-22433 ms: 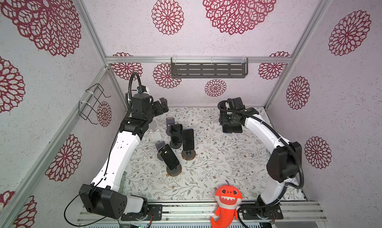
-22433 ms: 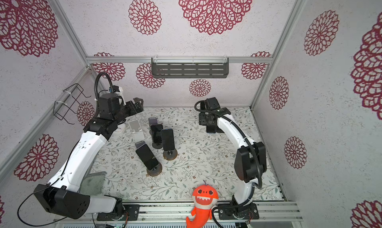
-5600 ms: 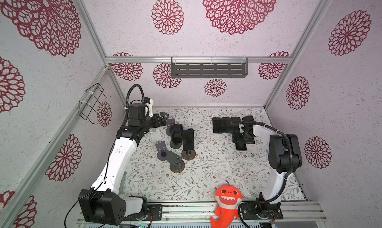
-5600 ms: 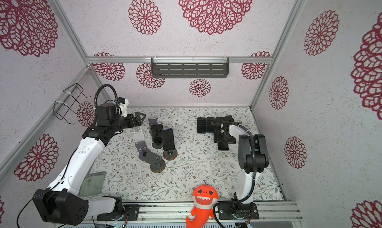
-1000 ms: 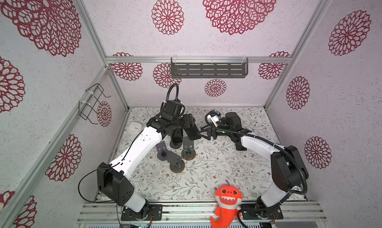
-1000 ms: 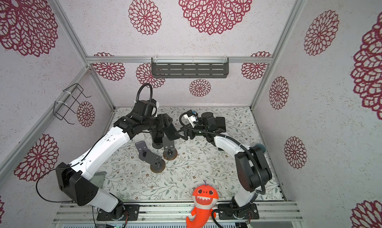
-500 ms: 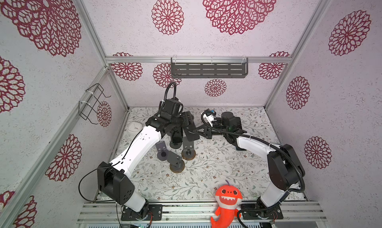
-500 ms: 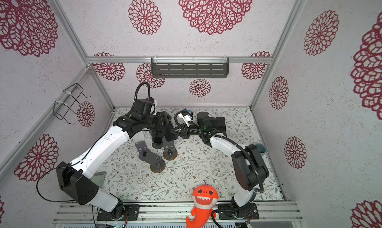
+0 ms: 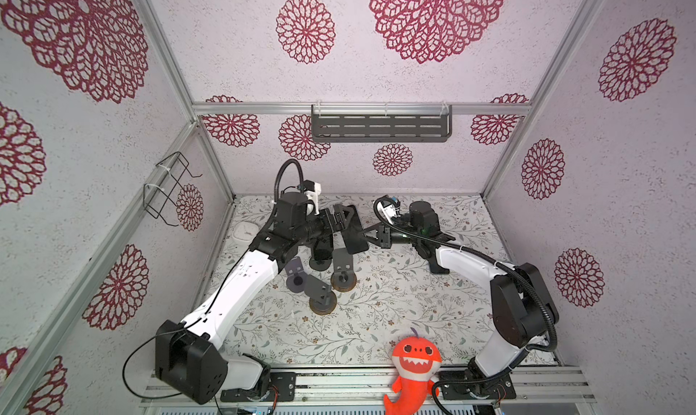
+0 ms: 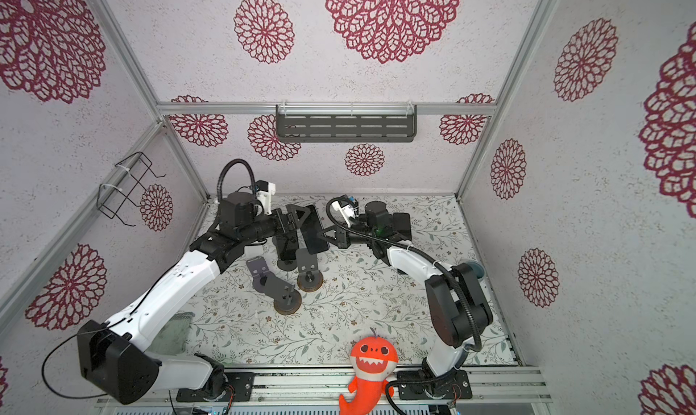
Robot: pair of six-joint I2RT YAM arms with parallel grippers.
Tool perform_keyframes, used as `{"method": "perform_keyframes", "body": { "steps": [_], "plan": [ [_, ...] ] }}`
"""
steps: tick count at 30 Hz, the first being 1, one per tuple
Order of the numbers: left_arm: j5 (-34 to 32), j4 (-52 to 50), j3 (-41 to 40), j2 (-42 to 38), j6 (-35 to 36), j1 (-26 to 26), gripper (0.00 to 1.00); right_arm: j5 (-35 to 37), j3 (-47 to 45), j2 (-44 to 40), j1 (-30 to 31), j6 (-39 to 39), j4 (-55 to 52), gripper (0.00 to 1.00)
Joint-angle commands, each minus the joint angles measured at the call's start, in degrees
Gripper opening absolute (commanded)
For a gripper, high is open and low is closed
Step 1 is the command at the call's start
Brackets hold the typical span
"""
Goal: Remove the phone from the phone stand
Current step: Pass the phone.
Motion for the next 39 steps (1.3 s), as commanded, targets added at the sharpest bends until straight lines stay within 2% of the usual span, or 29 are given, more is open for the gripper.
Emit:
{"method": "perform_keyframes", "body": {
  "steps": [1, 4, 9, 12, 18, 23, 31, 37, 39],
  "plan": [
    [8.76, 14.3, -2.75, -1.41, -3.2, 1.95, 0.97, -4.14, 3.24, -3.8, -2.6, 4.85, 1.67, 0.0],
    [10.62, 13.05, -2.21, -0.04, -1.63, 1.96, 0.92, -6.6, 2.55, -4.31, -3.5, 9.41, 5.83, 0.0],
    [14.34, 22.68, -4.41, 2.87, -5.88, 2.1, 0.89, -9.87, 1.77, -3.9, -3.7, 18.87, 16.07, 0.0],
    [14.6, 20.27, -2.28, 5.2, -6.23, 2.07, 0.87, -10.01, 1.05, -4.29, -3.71, 22.3, 21.28, 0.0],
    [15.92, 26.34, -2.51, 8.08, -9.07, 1.56, 0.83, -11.37, 0.79, -2.97, -3.61, 30.29, 31.17, 0.0],
    [16.15, 31.0, -2.63, 9.3, -11.43, 0.96, 0.63, -12.45, 2.27, -0.09, -3.0, 34.33, 34.07, 0.0],
    [17.55, 39.74, -3.66, 10.22, -16.67, 0.12, 0.41, -14.1, 3.95, 5.3, -2.23, 42.54, 41.89, 0.0],
    [16.07, 36.45, -3.47, 9.7, -14.81, -0.24, 0.16, -14.91, 5.74, 9.48, -2.29, 53.79, 53.27, 0.0],
    [15.69, 36.05, -3.43, 9.3, -14.34, -0.38, 0.1, -15.3, 6.3, 10.4, -2.27, 55.27, 54.06, 0.08]
  ]
}}
